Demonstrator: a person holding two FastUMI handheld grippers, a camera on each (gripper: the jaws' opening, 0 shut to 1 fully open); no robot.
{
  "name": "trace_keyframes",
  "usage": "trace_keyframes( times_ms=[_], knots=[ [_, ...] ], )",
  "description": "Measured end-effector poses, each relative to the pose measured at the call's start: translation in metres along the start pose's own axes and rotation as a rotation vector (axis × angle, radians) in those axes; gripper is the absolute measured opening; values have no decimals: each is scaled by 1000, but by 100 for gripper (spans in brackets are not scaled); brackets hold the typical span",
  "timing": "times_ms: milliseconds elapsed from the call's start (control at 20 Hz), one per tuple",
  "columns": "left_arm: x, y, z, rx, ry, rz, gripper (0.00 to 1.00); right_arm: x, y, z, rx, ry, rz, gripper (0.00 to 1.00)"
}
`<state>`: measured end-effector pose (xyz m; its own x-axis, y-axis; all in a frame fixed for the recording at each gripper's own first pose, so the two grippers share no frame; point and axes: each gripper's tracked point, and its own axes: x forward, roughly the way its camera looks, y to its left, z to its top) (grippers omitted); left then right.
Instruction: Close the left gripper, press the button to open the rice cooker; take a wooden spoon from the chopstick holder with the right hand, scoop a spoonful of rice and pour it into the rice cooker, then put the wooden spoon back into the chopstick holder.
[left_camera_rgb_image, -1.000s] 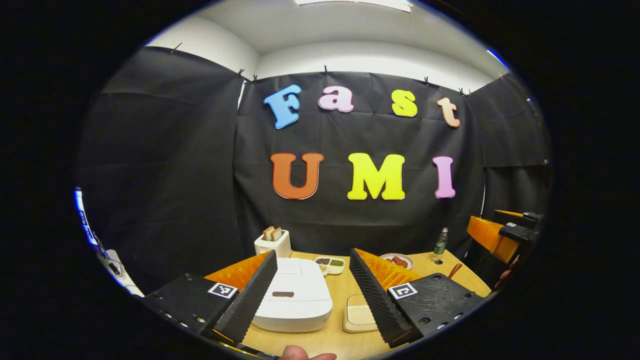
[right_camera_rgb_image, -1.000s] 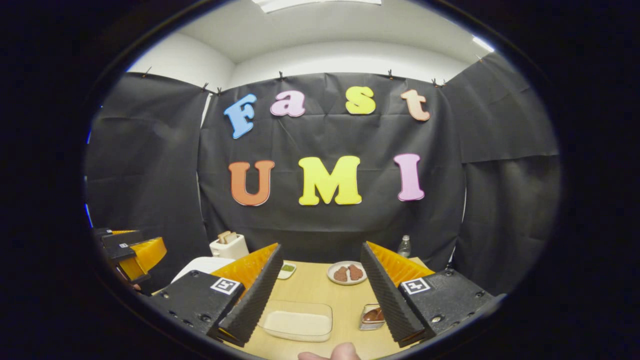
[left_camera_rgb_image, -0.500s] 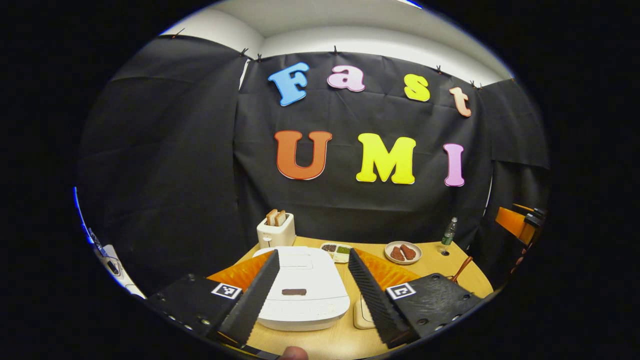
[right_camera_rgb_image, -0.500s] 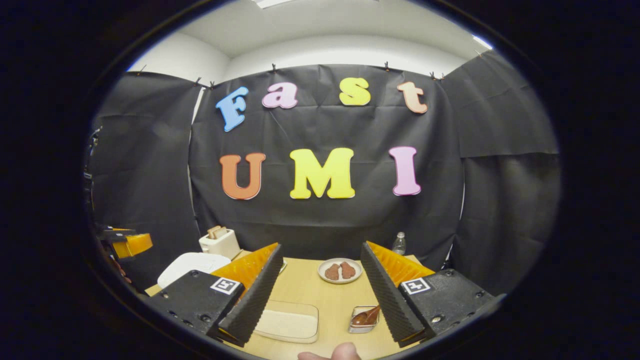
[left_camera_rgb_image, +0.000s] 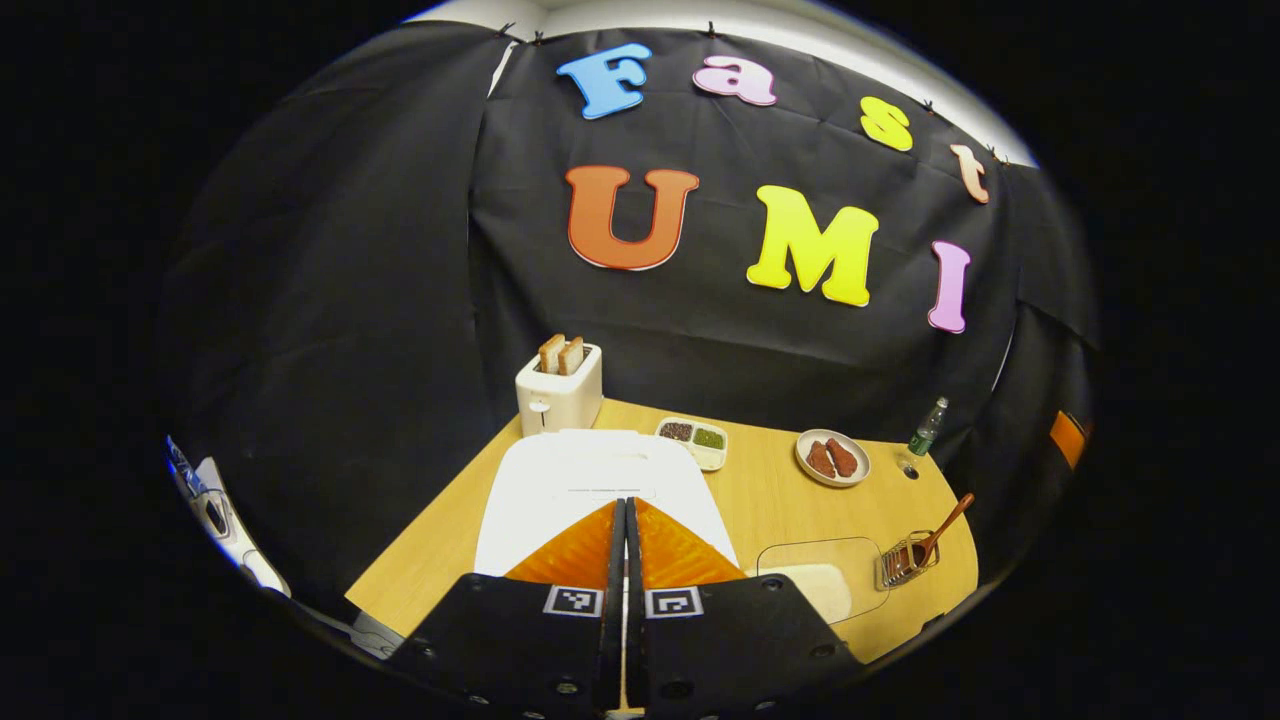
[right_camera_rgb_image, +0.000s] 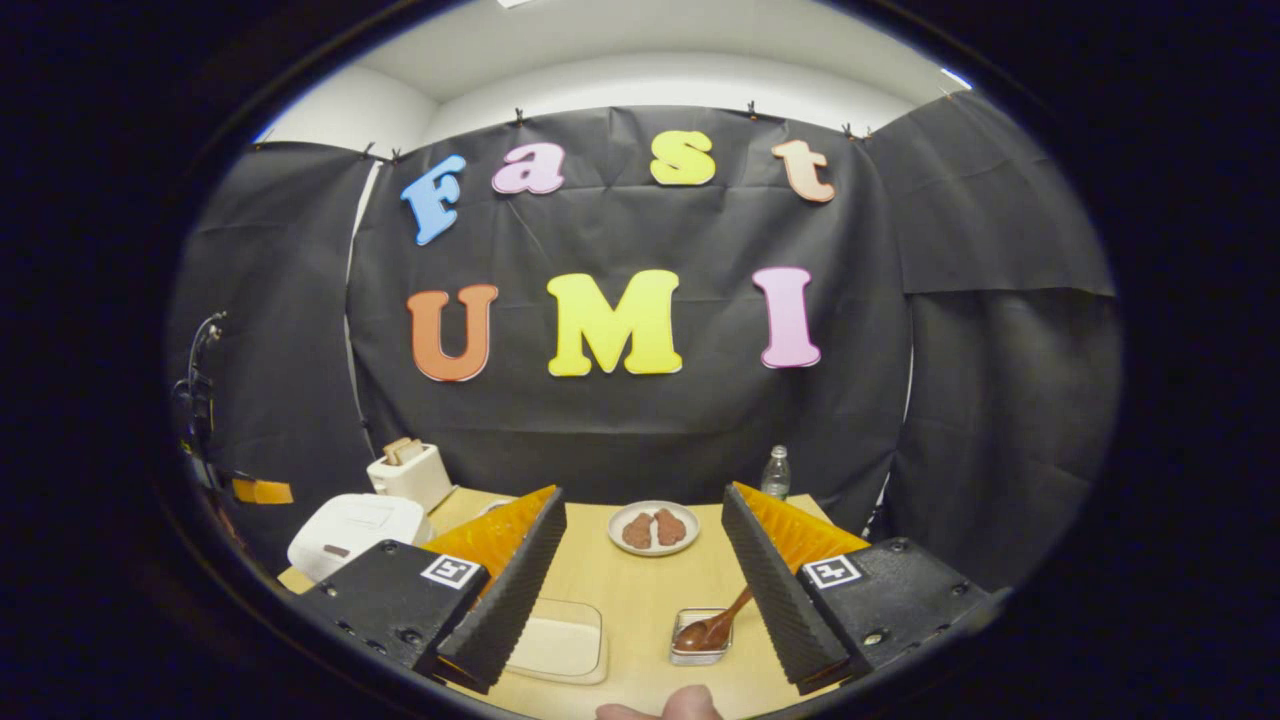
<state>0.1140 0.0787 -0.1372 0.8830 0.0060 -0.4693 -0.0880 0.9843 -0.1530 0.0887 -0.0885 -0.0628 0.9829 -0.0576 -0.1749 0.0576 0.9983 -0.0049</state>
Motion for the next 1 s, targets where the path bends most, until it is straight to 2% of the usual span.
trace_keyframes(
  times_ms=[150, 300, 550, 700, 800, 850, 1000],
  knots=[
    [22, 13, -30, -70, 85, -5, 0, 1, -14, -1, -15, 3, -33, 100],
    [35, 25, -57, -88, 179, 14, 0, -2, -25, -12, -13, 28, -60, 100],
    [47, 21, -63, -81, 204, 3, 0, -1, -33, -25, -13, 73, -88, 100],
    [46, 22, -68, -88, 209, -10, 0, -3, -28, -23, -10, 71, -81, 100],
    [49, 21, -84, -98, 256, -19, 0, -3, -26, -24, -7, 74, -80, 100],
    [51, 21, -84, -89, 231, -22, 0, -3, -25, -26, -2, 79, -77, 100],
    [47, 22, -79, -67, 262, -30, 0, -3, -21, -30, 27, 105, -70, 100]
  ],
)
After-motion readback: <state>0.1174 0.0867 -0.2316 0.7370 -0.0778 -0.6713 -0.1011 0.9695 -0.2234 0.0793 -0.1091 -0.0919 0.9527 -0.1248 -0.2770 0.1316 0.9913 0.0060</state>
